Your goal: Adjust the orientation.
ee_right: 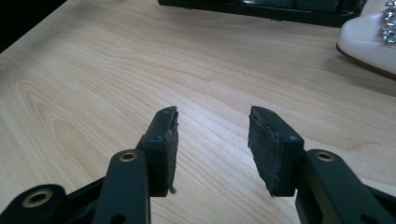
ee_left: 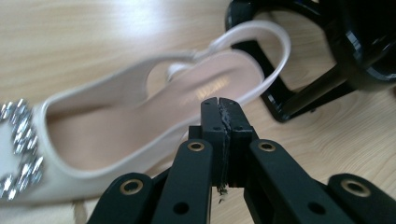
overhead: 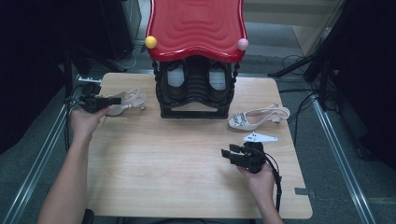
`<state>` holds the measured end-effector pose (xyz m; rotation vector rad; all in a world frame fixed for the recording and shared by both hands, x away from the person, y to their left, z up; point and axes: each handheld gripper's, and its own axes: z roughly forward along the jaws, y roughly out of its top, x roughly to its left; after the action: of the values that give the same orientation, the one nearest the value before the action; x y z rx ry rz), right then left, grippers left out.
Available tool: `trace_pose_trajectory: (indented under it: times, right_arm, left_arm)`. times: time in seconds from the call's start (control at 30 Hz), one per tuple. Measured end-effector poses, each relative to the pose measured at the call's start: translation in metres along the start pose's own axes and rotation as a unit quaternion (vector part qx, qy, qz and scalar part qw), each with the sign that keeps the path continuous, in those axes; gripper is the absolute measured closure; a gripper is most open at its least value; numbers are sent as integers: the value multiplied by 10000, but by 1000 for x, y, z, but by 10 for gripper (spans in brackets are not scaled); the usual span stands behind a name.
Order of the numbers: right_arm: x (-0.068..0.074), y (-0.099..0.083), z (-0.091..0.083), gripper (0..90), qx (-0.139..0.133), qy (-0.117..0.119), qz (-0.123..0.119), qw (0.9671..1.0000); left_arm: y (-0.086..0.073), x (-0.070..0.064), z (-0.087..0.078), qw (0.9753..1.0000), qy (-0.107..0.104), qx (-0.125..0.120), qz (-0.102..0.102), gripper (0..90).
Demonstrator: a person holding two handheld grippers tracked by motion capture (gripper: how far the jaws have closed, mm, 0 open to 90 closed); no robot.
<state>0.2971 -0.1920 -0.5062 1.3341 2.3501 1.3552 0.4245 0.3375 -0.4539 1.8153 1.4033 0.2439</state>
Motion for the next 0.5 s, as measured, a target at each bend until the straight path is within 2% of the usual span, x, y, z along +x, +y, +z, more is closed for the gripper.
trace_pose_trajectory:
  times: [0.1,0.17,0.23,0.3,0.33,0.5]
  right_arm:
    - [1,1,1,532,10,32,-9,10000]
    - [1,2,3,532,25,56,-51,10000]
    - [2,2,4,532,63,61,-70,9999]
    - [3,2,5,532,82,71,-82,9999]
    - [3,2,5,531,89,73,-91,9999]
    - [3,2,6,528,146,93,-80,9998]
  left_arm:
    - [11,-3,9,9999,-48,45,-76,899]
    - [13,-3,17,9998,5,79,-160,898]
    - [12,-2,26,9995,-67,133,-263,895]
    - [9,-3,33,9994,-41,254,-240,893]
    - [7,-4,36,9994,-13,234,-244,892]
    - [-4,1,41,9991,-32,274,-318,889]
